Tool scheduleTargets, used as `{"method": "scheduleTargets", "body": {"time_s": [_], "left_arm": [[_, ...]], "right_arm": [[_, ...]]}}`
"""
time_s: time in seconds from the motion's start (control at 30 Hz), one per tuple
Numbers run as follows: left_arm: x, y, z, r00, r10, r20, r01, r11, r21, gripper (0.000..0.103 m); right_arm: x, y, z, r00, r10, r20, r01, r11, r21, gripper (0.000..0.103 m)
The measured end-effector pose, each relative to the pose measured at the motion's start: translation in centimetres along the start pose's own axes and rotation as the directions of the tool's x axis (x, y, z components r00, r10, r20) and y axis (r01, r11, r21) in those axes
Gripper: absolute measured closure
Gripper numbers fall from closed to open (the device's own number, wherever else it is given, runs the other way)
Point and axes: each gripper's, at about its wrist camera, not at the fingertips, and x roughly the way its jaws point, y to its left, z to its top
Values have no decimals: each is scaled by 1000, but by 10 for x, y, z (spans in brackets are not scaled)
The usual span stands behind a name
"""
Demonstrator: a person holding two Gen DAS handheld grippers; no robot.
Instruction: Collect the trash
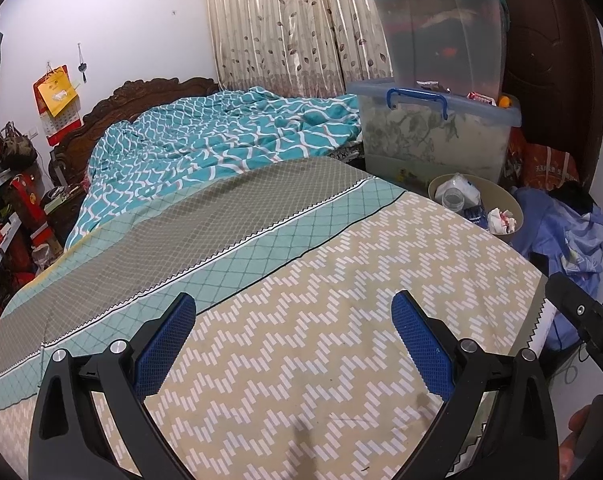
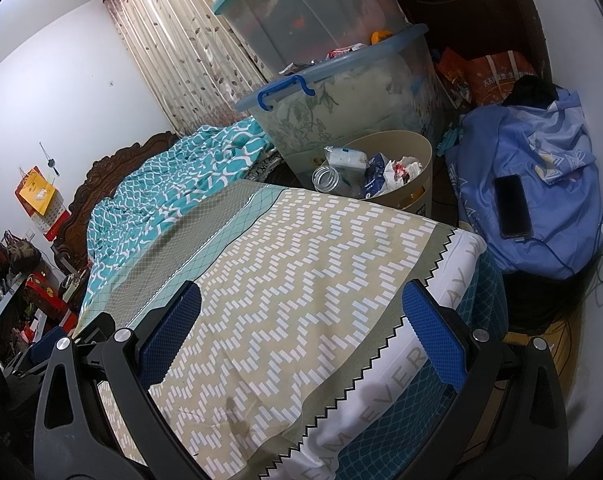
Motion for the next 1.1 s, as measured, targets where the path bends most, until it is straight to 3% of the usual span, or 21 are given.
{"method": "scheduleTargets", "body": {"time_s": [0.8, 1.1], "left_arm": [[0, -5, -5, 1000, -8, 7, 8, 1000, 29, 9], [1, -7, -6, 998, -60, -14, 60, 998, 30, 9]], "right_arm": [[0, 0, 0, 1000, 0, -1, 0, 1000, -1, 3], [-1, 0, 0, 1000, -3, 2, 3, 1000, 6, 4]]}}
